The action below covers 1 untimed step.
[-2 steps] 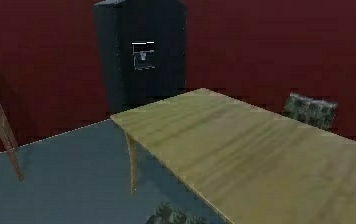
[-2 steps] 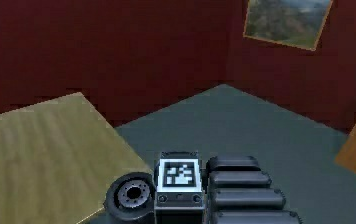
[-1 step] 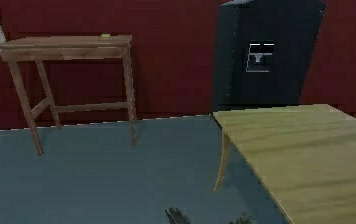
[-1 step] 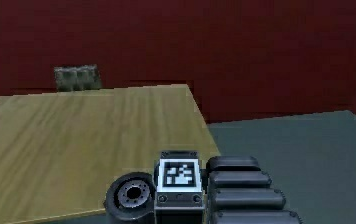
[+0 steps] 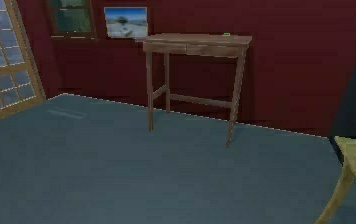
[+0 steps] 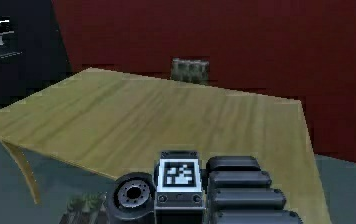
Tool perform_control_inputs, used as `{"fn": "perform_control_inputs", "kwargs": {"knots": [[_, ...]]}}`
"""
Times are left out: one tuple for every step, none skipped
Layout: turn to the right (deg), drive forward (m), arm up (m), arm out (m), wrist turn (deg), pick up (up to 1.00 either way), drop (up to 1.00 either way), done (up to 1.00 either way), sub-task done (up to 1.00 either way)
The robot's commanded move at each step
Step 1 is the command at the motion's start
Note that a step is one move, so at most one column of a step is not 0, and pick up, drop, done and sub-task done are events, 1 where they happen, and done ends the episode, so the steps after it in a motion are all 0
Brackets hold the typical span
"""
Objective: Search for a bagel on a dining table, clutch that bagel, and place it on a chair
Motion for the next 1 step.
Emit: {"fn": "perform_control_inputs", "kwargs": {"knots": [[0.0, 0.25, 0.0, 0.0, 0.0, 0.0, 0.0, 0.0, 0.0]]}}
